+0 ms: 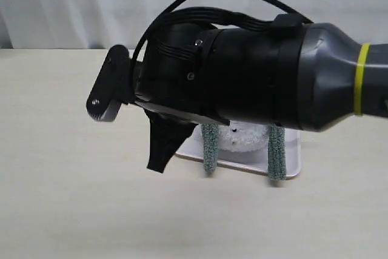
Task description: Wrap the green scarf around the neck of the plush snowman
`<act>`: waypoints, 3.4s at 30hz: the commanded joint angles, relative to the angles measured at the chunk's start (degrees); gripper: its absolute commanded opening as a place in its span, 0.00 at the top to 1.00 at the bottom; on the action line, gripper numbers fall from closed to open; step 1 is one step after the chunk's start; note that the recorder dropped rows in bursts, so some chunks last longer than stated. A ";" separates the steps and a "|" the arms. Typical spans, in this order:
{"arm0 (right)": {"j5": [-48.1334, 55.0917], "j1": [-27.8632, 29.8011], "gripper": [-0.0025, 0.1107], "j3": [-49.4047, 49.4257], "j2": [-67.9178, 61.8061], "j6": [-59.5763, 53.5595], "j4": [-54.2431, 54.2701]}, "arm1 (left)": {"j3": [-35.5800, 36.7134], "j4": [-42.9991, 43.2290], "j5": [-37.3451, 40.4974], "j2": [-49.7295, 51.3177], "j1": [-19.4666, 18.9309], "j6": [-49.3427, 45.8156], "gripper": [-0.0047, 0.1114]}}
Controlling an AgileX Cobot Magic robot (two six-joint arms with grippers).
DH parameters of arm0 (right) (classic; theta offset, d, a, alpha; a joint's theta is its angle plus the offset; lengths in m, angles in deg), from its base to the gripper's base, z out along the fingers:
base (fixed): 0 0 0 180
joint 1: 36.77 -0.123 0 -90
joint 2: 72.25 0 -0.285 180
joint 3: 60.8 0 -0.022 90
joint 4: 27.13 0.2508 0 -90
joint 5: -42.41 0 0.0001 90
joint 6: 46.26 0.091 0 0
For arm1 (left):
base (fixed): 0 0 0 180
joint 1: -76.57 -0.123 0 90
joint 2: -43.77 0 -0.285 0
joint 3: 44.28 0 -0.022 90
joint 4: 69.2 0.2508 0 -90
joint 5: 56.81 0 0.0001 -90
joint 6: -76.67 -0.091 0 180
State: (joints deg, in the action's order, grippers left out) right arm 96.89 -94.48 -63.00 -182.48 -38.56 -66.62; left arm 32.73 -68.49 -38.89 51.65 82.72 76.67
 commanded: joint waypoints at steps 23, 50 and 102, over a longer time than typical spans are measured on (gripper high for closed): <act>-24.38 23.61 0.94 0.14 0.02 18.46 14.99 | 0.21 0.06 -0.52 -0.10 -0.10 0.00 0.96; -0.71 23.61 0.94 -14.89 -10.65 3.11 26.22 | 0.21 0.06 -0.52 -0.10 -0.10 0.00 0.96; 0.53 23.61 0.94 -3.39 3.14 -0.86 28.95 | 0.21 0.06 -0.52 -0.10 -0.10 0.00 0.96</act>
State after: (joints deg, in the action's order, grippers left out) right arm 94.66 -70.92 -67.24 -182.64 -39.29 -36.78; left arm 32.73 -68.49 -38.89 51.65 82.72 76.67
